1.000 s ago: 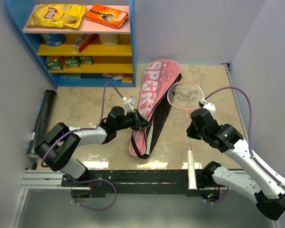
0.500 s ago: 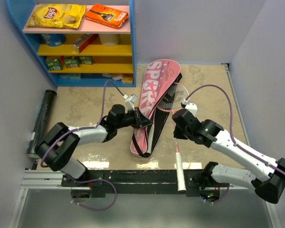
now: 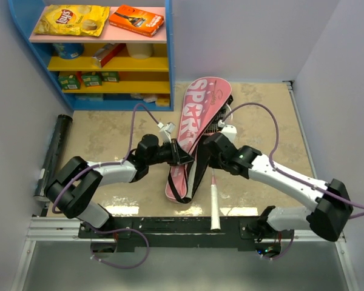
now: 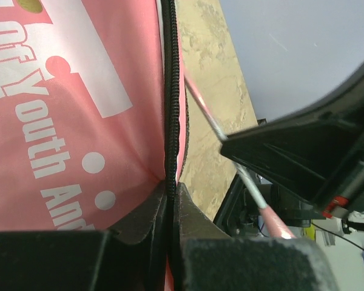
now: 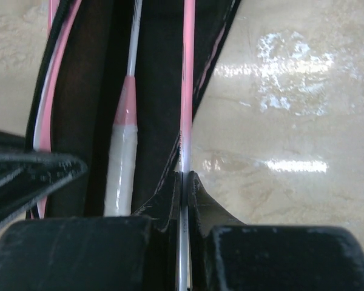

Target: Pack up the badminton gear

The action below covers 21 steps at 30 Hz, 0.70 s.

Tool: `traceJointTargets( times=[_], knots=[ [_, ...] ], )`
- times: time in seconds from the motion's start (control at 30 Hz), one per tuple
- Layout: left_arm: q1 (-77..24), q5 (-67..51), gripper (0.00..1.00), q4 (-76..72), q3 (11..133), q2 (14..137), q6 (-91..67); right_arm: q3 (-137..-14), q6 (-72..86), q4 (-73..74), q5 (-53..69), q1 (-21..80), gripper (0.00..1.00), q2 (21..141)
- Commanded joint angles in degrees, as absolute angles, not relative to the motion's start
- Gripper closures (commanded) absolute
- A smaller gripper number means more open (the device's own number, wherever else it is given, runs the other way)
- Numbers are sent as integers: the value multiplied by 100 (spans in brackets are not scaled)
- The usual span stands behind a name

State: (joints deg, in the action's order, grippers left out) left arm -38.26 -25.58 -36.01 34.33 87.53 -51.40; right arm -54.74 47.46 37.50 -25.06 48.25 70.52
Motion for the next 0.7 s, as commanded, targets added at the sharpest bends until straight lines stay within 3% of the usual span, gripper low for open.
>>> traceJointTargets(
  times=[0.0, 0.3, 0.43, 0.67],
  knots=[
    [-3832, -3067, 100, -4140, 3357, 8534, -5203, -5450, 4685, 2306, -2874, 4764, 100, 7671],
    [-3832, -3278, 100, -3911, 3375, 8534, -5097, -5265, 4579, 758, -3419, 4439, 100, 8489],
    [-3841, -3340, 100, -4016, 3322, 8569, -5203, -5300, 4474, 282, -3059, 3869, 100, 8815],
    [-3841, -3384, 100, -4210, 3296, 8798, -5300, -5353, 4324, -202, -2743, 3779, 98, 9255]
  ],
)
